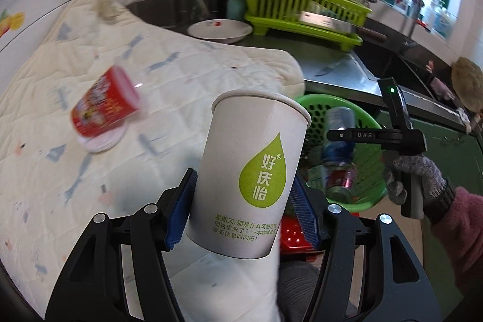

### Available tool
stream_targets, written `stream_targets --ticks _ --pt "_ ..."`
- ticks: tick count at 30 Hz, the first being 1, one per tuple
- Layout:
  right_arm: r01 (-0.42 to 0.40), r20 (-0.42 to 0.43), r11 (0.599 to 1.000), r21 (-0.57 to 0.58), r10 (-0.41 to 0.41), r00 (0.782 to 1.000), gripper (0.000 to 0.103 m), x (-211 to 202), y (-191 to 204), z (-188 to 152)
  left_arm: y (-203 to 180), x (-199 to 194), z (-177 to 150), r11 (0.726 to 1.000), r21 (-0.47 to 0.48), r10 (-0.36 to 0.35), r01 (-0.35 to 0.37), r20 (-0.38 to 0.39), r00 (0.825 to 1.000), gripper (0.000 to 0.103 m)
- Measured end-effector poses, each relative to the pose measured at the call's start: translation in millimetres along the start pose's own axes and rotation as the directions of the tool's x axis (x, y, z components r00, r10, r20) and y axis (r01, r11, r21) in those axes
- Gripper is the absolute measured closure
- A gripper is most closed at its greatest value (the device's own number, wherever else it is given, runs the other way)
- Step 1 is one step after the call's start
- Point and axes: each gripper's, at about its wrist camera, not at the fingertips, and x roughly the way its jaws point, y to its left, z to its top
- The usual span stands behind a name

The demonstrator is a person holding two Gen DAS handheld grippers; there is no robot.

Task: Collect trash
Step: 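Carry the blue can over the green basket and release it with the right gripper, then drop the white paper cup into the green basket with the left gripper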

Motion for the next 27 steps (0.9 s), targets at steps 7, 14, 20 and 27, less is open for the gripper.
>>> stream_targets --ticks 7,14,20,27 --pt "-0.004 0.045 0.999 -0.045 0.006 0.999 0.023 -25.6 -3.9 -3.1 -31.1 22.0 12.0 0.998 0.034 -0.052 0.052 -0.017 0.999 0.042" --pt "0.019 0.103 0.995 -0.095 -0.009 0.995 0.023 -65.3 -6.2 -10.6 -59.2 48.1 20.2 0.993 0.054 -0.099 0.102 -0.049 0.994 0.042" --pt "0.077 0.176 0.99 -0.121 -0.055 0.983 0.023 -99.1 -13.2 -21.6 -82.9 77.9 23.3 0.989 0.058 -0.128 0.134 -0.094 0.987 0.042" --pt "0.054 0.197 0.993 -0.108 -0.032 0.98 0.023 -121.5 -24.3 -28.8 -104.5 112.7 18.1 0.987 0.05 -0.141 0.15 -0.154 0.978 0.039"
